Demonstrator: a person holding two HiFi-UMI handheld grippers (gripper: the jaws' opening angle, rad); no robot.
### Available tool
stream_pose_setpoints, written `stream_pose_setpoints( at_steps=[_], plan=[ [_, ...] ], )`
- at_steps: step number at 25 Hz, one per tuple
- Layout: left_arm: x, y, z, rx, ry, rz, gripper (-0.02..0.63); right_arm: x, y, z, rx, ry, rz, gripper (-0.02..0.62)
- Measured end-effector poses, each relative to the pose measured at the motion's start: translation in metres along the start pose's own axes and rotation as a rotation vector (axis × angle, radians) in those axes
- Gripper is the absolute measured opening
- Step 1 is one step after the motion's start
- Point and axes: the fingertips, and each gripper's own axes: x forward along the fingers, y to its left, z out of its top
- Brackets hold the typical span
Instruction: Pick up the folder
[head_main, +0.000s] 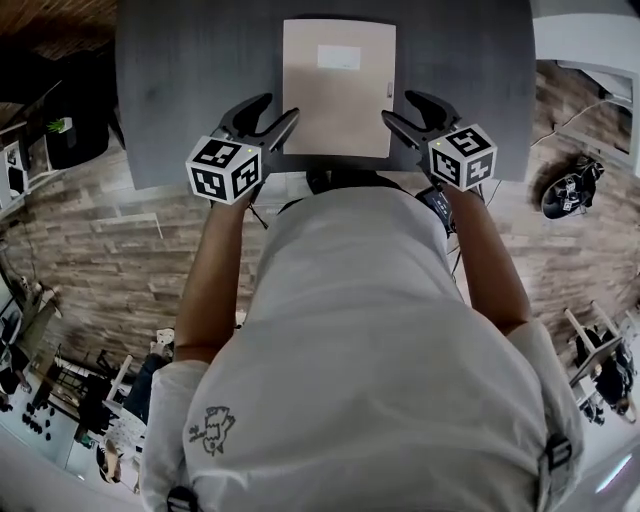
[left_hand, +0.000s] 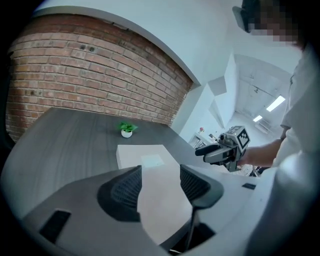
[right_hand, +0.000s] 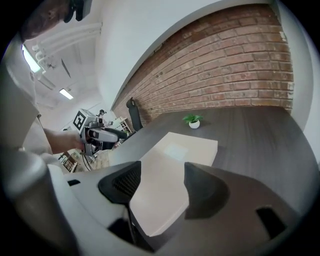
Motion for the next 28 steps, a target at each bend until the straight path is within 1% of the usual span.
stream_pose_setpoints(
  at_steps=[6, 9, 14, 18, 23, 28],
  plan=[
    [0.019, 0.025, -0.016, -0.047, 0.047, 0.032, 0.247, 0.018, -0.018, -0.025, 0.086, 0.075, 0.024, 0.289],
    [0.028, 0.038, -0.027, -0.062, 0.077, 0.048, 0.247, 0.026, -0.027, -0.037, 0.111, 0.116, 0.03, 0.297],
    [0.042, 0.05, -0.053, -0.101, 0.153, 0.047, 0.255, 0.037, -0.043, -0.054, 0.153, 0.159, 0.007, 0.301],
    [0.053, 0.055, -0.073, -0.148, 0.197, 0.038, 0.256, 0.045, -0.052, -0.069, 0.216, 0.193, -0.009, 0.307],
    [0.063, 0.058, -0.085, -0.184, 0.23, 0.026, 0.264, 0.054, -0.053, -0.081, 0.295, 0.217, 0.006, 0.31],
    [0.069, 0.062, -0.09, -0.204, 0.249, 0.03, 0.265, 0.062, -0.052, -0.085, 0.34, 0.229, 0.027, 0.311]
  ],
)
